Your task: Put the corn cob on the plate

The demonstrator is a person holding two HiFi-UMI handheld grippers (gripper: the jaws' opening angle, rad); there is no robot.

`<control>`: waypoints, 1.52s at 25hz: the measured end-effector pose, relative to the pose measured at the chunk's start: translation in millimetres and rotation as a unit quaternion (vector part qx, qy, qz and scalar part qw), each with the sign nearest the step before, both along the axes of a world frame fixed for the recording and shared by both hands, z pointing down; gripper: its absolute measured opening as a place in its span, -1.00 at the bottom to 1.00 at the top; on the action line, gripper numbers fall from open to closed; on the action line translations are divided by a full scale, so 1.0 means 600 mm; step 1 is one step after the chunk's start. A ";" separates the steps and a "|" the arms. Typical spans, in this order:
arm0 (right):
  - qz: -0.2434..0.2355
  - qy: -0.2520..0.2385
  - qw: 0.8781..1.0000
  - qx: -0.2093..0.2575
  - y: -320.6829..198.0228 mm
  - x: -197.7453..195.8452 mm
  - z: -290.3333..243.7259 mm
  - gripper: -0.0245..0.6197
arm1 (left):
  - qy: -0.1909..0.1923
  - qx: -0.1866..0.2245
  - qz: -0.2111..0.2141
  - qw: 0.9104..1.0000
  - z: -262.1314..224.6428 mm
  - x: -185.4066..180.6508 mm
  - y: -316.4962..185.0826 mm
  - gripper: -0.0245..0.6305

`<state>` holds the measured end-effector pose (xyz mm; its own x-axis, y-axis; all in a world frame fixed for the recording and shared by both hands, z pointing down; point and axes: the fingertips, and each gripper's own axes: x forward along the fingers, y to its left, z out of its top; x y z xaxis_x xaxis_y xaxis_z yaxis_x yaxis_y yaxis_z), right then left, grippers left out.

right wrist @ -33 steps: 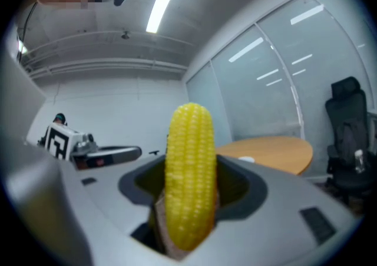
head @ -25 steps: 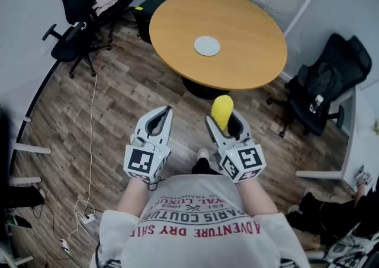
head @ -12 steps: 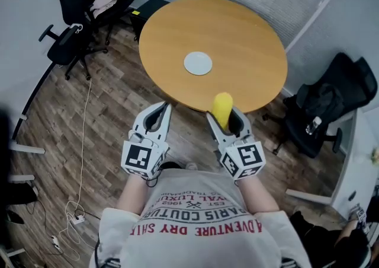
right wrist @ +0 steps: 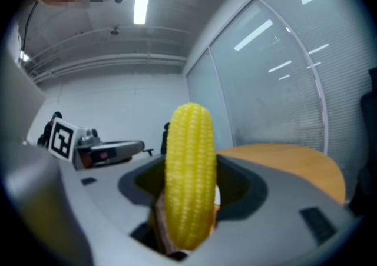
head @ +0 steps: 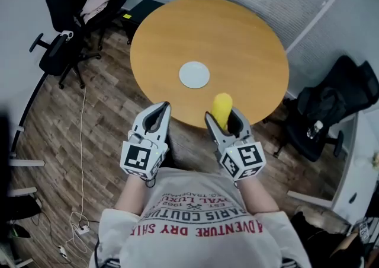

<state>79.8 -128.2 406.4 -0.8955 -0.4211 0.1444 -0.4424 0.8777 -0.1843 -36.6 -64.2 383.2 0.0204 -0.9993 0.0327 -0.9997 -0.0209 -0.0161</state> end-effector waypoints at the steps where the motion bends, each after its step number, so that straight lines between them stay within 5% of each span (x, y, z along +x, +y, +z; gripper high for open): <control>1: 0.007 0.000 1.000 -0.001 -0.011 -0.010 0.002 -0.10 | 0.004 0.000 0.006 1.000 0.003 -0.013 -0.015 -0.83; 12: 0.108 0.008 0.994 -0.014 -0.149 -0.145 0.004 -0.10 | 0.015 -0.005 0.099 0.995 -0.010 -0.172 -0.192 -0.83; 20: 0.185 0.014 0.982 -0.034 -0.225 -0.221 0.024 -0.10 | 0.016 -0.014 0.184 0.983 -0.003 -0.252 -0.306 -0.83; 27: 0.242 0.043 0.966 -0.074 -0.271 -0.261 0.084 -0.10 | 0.015 -0.028 0.248 0.968 0.029 -0.292 -0.376 -0.83; 38: 0.276 0.110 0.944 -0.141 -0.307 -0.268 0.207 -0.10 | 0.037 -0.051 0.294 0.954 0.079 -0.288 -0.428 -0.83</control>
<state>-80.7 -312.1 530.4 -0.4863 -0.7314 0.4781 -0.8728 0.4321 -0.2268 -209.5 -321.0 430.8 0.5827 -0.8058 0.1054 -0.8126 -0.5764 0.0864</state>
